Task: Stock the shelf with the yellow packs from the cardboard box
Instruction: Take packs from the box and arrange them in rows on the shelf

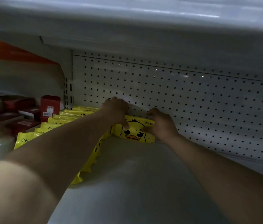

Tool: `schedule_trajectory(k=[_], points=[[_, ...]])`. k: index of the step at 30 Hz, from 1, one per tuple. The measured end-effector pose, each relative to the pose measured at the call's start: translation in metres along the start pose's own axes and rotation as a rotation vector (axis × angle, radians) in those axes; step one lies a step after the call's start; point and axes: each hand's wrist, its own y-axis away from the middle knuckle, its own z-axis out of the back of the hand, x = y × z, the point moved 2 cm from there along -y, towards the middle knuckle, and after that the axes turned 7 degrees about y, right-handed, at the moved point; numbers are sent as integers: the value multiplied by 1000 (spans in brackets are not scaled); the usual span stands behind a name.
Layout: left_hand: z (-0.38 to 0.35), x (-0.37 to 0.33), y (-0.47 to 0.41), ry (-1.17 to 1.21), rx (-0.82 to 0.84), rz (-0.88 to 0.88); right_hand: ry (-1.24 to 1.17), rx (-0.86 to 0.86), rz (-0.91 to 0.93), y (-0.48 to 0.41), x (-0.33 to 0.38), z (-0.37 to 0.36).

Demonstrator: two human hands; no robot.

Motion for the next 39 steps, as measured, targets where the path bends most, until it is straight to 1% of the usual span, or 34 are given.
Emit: schedule_trajectory(k=[3,7,11,14,18,21,23,26,28,32,36,39], points=[[-2,-1,1,5,-11,21,106,-39,14,1,3,-1],[-2,2,6,120,-13,43,278,-82,0,9,9,5],[15,4,21,262,-37,66,303,-100,-34,23,12,23],[27,7,41,452,-46,68,289,-24,-70,38,21,46],[47,15,90,509,-43,39,246,50,-124,75,54,85],[55,23,144,615,-40,29,233,112,-162,116,88,109],[56,29,185,629,-11,44,253,171,-193,148,113,119],[53,40,252,588,60,78,318,292,-249,199,152,127],[48,50,296,571,73,46,315,311,-274,237,175,127],[31,66,375,592,105,-4,326,350,-264,307,210,115],[-3,77,436,587,231,-1,286,427,-299,369,227,87],[-37,81,472,574,338,31,283,552,-321,409,231,53]])
